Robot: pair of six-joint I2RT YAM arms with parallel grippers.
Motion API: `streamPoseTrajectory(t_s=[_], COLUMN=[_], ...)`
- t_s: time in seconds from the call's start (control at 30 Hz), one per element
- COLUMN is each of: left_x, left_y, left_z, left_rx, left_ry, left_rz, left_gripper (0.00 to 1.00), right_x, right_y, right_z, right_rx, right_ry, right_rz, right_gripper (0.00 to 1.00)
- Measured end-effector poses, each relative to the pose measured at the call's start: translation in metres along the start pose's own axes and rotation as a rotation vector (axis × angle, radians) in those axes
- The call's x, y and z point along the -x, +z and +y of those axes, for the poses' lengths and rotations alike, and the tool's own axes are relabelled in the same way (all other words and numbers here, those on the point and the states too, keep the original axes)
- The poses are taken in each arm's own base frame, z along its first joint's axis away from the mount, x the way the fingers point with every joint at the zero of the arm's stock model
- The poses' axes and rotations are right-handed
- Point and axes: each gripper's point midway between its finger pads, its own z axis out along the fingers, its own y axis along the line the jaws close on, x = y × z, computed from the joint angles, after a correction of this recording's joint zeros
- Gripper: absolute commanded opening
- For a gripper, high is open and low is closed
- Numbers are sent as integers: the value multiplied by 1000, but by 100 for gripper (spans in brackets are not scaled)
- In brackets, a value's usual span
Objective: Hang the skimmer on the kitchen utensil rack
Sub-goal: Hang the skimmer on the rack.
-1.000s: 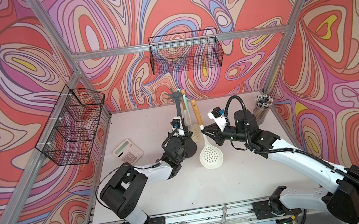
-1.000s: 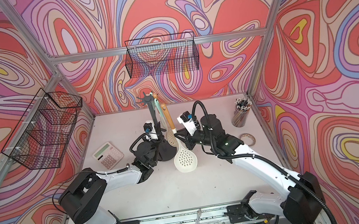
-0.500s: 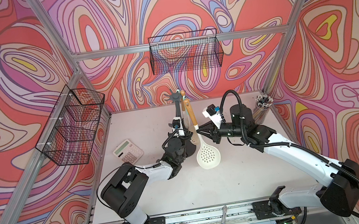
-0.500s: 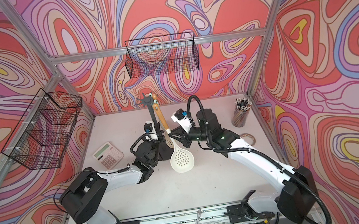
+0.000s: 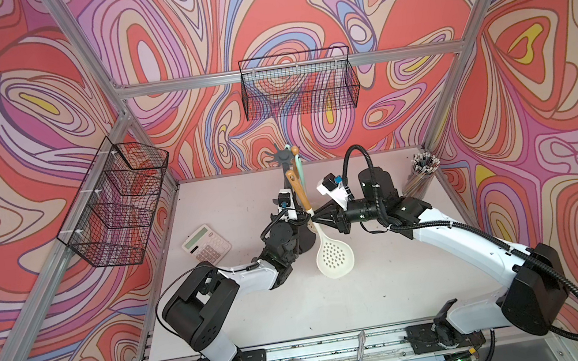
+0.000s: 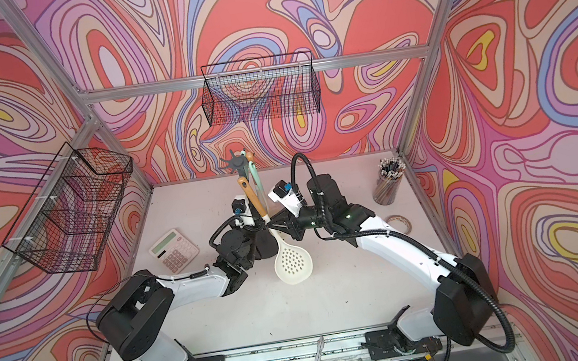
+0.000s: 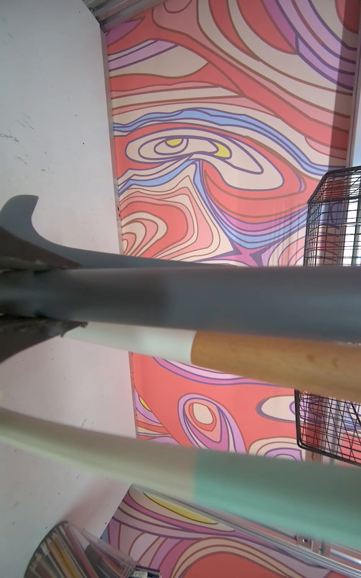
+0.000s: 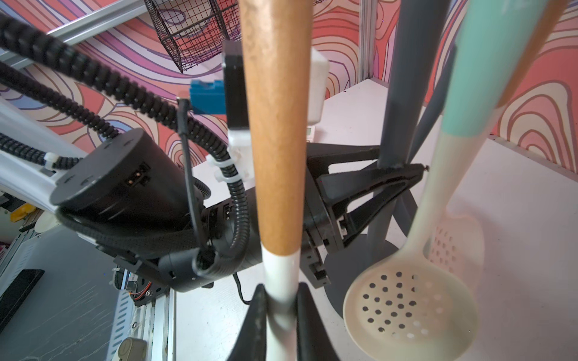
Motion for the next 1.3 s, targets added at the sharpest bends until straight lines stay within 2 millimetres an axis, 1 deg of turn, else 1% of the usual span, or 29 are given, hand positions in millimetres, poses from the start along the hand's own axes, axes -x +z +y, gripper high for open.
streamPoseTrajectory(t_s=[0.3,0.7,1.03,1.3], left_x=[0,0,0,0], left_y=[-1,-2,-3,-3], left_z=[0,0,0,0], left_rx=[-3,-6,-10,-12], left_ry=[-2,-1,-1,0], left_rz=[-4,-6,-10,-11], left_gripper=[0,0,0,0], right_x=[3,10,17,19], right_y=[-4,-4,-5,-6], right_z=[-3,-3,-8,-8], right_rx=[5,6,-17,-15], right_ry=[-1,-20,-30,-32], right_rz=[-15,-41,-65,-67], right_gripper=[0,0,0,0])
